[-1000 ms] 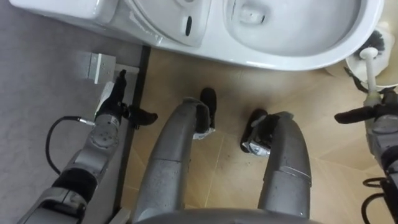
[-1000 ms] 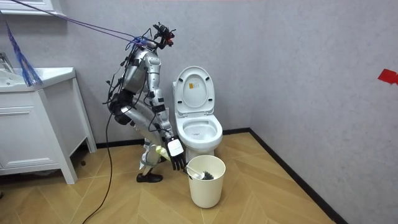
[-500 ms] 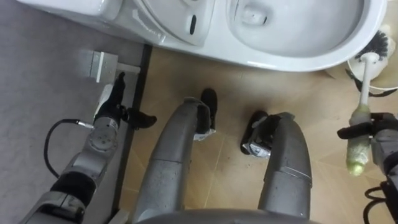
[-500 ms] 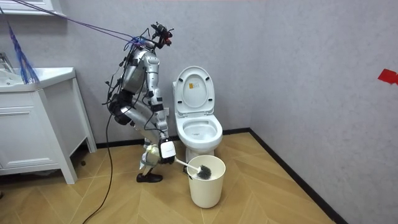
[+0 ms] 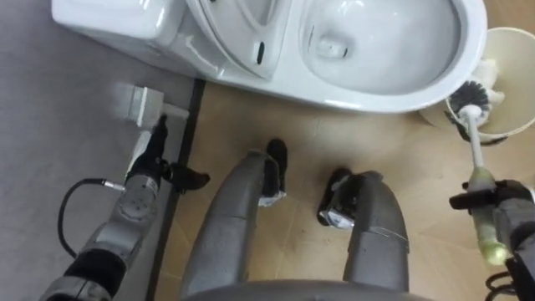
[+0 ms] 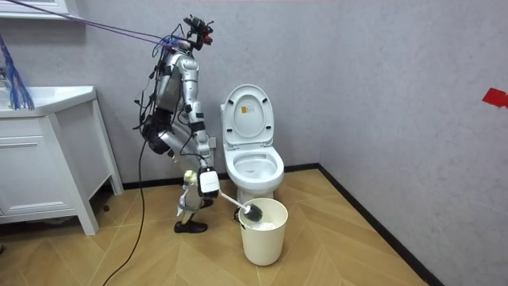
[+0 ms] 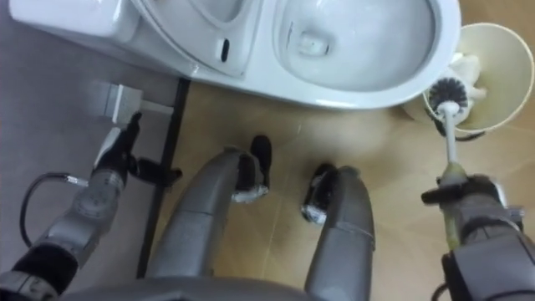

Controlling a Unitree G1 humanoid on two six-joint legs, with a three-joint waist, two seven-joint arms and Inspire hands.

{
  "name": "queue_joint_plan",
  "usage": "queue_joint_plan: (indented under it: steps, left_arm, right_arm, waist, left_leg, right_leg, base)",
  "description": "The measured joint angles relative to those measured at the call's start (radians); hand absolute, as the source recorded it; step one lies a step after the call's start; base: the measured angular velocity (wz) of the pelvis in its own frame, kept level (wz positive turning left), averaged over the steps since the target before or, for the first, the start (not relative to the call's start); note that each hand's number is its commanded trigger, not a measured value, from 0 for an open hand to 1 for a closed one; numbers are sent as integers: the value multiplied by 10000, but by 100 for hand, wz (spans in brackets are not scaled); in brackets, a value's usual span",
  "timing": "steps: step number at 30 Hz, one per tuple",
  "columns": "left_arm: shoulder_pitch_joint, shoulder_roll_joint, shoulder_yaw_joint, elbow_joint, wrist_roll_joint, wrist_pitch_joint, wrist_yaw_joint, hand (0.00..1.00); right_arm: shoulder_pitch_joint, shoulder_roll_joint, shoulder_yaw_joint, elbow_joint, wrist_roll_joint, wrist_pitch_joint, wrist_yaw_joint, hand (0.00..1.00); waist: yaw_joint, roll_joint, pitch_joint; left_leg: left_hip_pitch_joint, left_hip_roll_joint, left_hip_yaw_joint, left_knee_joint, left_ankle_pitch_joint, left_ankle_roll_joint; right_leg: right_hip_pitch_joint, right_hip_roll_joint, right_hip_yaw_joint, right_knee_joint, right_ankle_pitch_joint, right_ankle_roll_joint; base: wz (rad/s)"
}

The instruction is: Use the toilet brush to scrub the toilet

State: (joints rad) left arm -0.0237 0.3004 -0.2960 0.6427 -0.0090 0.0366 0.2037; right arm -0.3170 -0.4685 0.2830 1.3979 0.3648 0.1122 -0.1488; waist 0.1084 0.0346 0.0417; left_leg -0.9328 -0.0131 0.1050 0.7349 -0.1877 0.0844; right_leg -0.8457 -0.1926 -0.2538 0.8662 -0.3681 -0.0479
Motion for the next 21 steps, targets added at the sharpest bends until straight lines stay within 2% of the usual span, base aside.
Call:
queue_joint_plan:
  steps: [4,7,9,10,11,13,14,17,19,21]
  left_arm:
    - [406,0,78,65,7,-1,-29,0]
    - [789,-4,270,70,27,-6,-239,0]
    - [1302,-18,705,-6,21,-12,-370,0]
    - [1588,-21,991,-78,26,-10,-376,0]
    - [1706,-20,1108,-96,33,-5,-375,0]
    - [2154,-20,1454,-231,59,-2,-372,0]
    - [2454,-95,1797,-281,247,-13,-370,0]
    - [3276,-142,2193,-884,464,-7,-291,0]
    - [3632,-226,2389,-1303,866,-18,-252,0]
    - [3930,-605,2914,-2025,1788,-58,-139,0]
  right_arm:
    - [413,412,-17,-1,323,-11,162,100]
    - [734,714,-453,-3,657,-33,245,100]
    - [1046,875,-1122,-42,811,-56,323,100]
    - [1265,898,-1357,-30,905,-106,314,100]
    - [1397,911,-1488,-31,921,-132,311,100]
    - [1858,917,-1555,-94,969,-169,287,100]
    - [2199,951,-1687,-272,987,-193,286,100]
    - [2691,1136,-1786,-462,1017,-281,284,100]
    - [2888,1331,-1930,-476,948,-307,292,100]
    - [3115,1576,-2122,-508,801,-351,298,100]
  waist:
    - [-142,-198,-16]
    - [-249,-294,-55]
    - [-246,-384,-161]
    - [-292,-379,-190]
    - [-319,-373,-199]
    - [-333,-433,-329]
    - [-286,-508,-353]
    - [-309,-644,-386]
    - [-332,-734,-348]
    - [-320,-857,-357]
  left_leg:
    - [1460,-30,-33,-885,110,-46]
    - [2542,-35,-114,-1469,120,-85]
    - [3399,-58,-142,-2025,154,-135]
    - [3820,-80,-254,-2295,179,-166]
    - [4051,-95,-284,-2446,195,-182]
    - [4673,-165,-387,-2809,209,-197]
    - [5161,-212,-386,-3101,211,-205]
    - [6133,-247,-462,-3486,182,-275]
    - [6528,-257,-578,-3622,154,-323]
    - [6836,-247,-719,-3647,102,-393]
  right_leg:
    - [1518,207,-157,-1025,186,96]
    - [2713,322,-345,-1795,279,159]
    - [3618,440,-388,-2483,369,244]
    - [4123,503,-509,-2889,441,277]
    - [4390,558,-523,-3101,497,314]
    - [5116,598,-652,-3564,538,380]
    - [5597,610,-674,-3858,541,420]
    - [6686,728,-797,-4606,593,496]
    - [7220,799,-974,-4988,623,500]
    - [7754,917,-1089,-5382,656,501]
  base:
    - [0]
    - [6]
    - [3]
    - [10]
    - [20]
    - [18]
    - [8]
    - [10]
    - [19]
    - [21]
